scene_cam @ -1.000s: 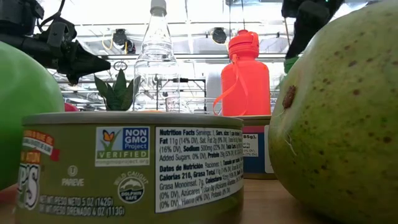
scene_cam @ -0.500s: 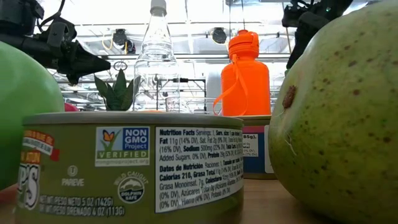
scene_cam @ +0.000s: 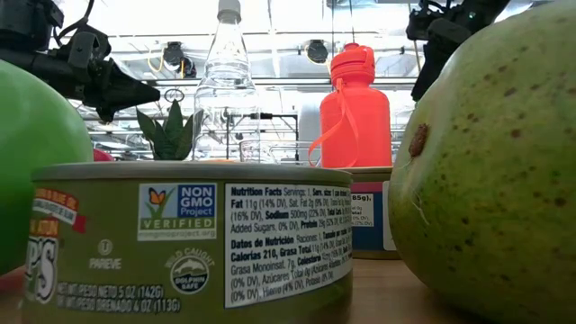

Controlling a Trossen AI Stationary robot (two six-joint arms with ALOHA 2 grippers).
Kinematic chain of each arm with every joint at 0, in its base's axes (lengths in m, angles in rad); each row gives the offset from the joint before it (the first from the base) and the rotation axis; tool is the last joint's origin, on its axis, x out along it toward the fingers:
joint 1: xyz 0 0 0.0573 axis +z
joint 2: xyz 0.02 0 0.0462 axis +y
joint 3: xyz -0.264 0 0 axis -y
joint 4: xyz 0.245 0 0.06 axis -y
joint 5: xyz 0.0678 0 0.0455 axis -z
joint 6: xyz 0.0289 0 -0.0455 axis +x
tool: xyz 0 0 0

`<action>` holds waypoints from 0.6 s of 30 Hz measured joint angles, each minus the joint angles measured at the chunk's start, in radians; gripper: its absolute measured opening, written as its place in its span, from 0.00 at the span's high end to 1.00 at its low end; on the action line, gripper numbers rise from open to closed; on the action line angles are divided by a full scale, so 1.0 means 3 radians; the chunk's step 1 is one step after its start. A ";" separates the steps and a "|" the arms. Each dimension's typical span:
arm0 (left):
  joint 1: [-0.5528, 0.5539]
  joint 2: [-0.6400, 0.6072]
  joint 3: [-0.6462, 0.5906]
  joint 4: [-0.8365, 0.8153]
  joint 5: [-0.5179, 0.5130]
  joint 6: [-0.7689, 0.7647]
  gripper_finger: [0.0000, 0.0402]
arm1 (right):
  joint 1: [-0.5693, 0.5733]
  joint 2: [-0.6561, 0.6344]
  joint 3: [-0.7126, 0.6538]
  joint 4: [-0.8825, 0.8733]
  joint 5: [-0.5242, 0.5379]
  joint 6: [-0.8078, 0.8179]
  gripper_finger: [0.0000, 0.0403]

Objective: Pick & Place Food Item
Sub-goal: Put the green water bottle into the right transparent bin, then put the grapes into the left transparent bin

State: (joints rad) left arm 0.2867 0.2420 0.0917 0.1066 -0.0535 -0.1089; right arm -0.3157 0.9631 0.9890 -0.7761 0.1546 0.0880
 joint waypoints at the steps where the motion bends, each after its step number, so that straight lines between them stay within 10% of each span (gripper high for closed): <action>1: -0.0001 0.0000 0.0000 0.0000 0.0001 0.0000 0.88 | 0.0000 -0.0003 0.0000 -0.0001 0.0001 -0.0021 0.60; 18: 0.0000 0.0000 0.0000 0.0000 0.0000 0.0000 0.88 | 0.0001 -0.0526 -0.0001 0.0367 0.0268 -0.0292 0.44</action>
State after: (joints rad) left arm 0.2867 0.2420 0.0917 0.1066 -0.0536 -0.1089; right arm -0.3153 0.8054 0.9886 -0.6659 0.2351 0.0004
